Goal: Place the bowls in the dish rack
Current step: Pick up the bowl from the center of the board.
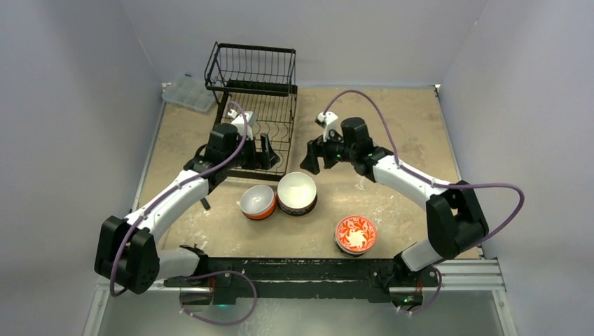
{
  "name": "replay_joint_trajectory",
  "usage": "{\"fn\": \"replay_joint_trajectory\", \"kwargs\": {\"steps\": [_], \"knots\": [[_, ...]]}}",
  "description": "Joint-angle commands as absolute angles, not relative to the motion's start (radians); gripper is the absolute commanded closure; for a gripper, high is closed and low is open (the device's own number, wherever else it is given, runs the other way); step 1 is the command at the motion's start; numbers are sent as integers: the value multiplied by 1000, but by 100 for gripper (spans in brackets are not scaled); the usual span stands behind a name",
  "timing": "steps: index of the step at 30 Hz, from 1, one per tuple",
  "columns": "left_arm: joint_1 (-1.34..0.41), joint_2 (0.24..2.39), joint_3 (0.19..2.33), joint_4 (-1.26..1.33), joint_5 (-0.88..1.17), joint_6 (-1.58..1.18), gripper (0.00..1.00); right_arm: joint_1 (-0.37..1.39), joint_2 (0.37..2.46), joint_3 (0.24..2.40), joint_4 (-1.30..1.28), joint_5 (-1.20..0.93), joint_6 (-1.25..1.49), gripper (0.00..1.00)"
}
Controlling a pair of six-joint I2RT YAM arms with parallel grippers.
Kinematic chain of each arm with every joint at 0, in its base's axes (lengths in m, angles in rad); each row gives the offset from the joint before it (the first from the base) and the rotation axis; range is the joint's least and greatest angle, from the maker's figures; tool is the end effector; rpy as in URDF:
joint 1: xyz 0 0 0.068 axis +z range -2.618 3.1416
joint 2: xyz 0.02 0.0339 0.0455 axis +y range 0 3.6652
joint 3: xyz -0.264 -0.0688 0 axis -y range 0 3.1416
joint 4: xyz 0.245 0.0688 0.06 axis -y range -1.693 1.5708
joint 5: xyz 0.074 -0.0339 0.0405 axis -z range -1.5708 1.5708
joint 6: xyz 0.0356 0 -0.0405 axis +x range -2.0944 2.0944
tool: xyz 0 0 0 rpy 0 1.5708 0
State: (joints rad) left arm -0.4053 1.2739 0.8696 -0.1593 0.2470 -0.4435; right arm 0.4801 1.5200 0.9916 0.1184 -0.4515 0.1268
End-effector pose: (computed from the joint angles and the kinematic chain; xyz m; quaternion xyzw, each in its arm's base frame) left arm 0.2570 -0.1197 0.2668 0.0428 0.8702 -0.2955 0.3920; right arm 0.2994 0.1734 0.2632 -0.2641 0.7808 0.3383 0.4541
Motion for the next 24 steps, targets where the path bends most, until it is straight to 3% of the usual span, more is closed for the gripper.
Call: {"fn": "replay_joint_trajectory", "kwargs": {"steps": [1, 6, 16, 19, 21, 24], "knots": [[-406, 1205, 885, -93, 224, -400, 17, 528, 1527, 989, 12, -340, 56, 19], [-405, 1159, 891, -88, 229, -378, 16, 564, 1556, 1016, -20, -355, 24, 33], [-405, 1141, 931, -107, 205, -353, 12, 617, 1563, 1036, -42, -386, 4, 35], [-405, 1143, 935, -93, 219, -349, 11, 620, 1569, 1041, -48, -372, 4, 48], [-405, 1144, 938, -82, 242, -336, 10, 620, 1568, 1044, -49, -363, 5, 66], [-406, 1139, 924, -34, 318, -292, 11, 620, 1564, 1050, -47, -356, 4, 84]]}}
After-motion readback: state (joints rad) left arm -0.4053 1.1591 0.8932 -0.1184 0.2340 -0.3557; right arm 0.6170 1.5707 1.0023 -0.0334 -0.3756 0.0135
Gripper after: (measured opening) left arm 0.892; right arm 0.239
